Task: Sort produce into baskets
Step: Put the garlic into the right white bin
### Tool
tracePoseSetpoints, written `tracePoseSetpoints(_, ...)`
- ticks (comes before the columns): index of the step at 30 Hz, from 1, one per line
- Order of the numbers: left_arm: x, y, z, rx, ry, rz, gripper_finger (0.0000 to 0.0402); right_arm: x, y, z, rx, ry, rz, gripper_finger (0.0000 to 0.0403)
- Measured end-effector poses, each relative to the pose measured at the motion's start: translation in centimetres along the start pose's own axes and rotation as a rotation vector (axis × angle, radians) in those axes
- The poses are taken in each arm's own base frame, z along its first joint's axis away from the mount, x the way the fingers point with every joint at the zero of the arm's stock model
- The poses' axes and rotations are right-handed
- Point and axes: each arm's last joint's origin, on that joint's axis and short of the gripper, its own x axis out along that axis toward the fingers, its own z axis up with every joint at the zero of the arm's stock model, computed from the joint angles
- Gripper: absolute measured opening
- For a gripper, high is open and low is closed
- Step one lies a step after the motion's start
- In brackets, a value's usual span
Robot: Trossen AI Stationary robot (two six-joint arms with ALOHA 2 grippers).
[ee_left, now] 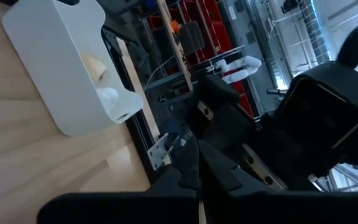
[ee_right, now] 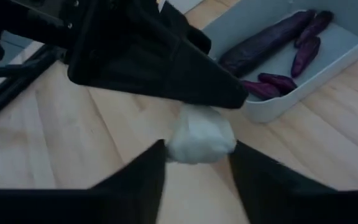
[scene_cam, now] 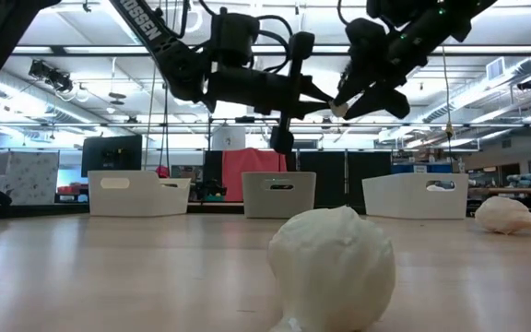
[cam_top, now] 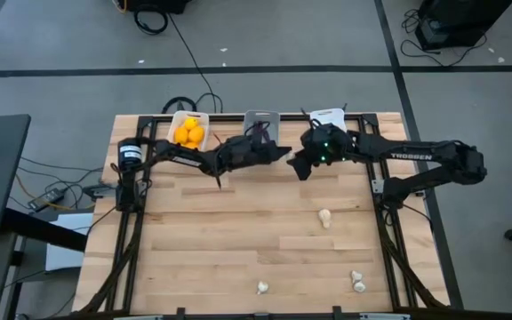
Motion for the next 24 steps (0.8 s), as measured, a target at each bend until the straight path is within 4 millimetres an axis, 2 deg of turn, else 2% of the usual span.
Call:
tracePoseSetpoints(5, 0.0, 0.3, 0.9, 0.0, 0.019, -0.012, 0.0003, -0.1, -0.8, 0.6, 0.007, 0.0, 0.044, 0.0062)
tracePoseSetpoints(8, 0.0, 0.4, 1.1, 0.038, 0.011, -0.011, 0.0004, -0.1, -1.1, 0.8, -0.007, 0.0, 0.07, 0.0011)
tracePoseSetpoints(11, 0.0, 0.4, 1.1, 0.048, 0.003, -0.006, 0.0019, -0.1, -1.2, 0.9, -0.014, -0.002, 0.067, 0.0007)
tracePoseSetpoints(18, 0.0, 0.3, 1.4, 0.049, 0.0, -0.024, 0.0094, -0.1, -1.3, 1.0, -0.041, -0.016, 0.056, 0.0003)
tracePoseSetpoints(24, 0.1, 0.4, 1.6, 0.056, -0.013, -0.018, 0.0108, -0.5, -2.0, 0.9, -0.011, -0.03, -0.058, 0.0002)
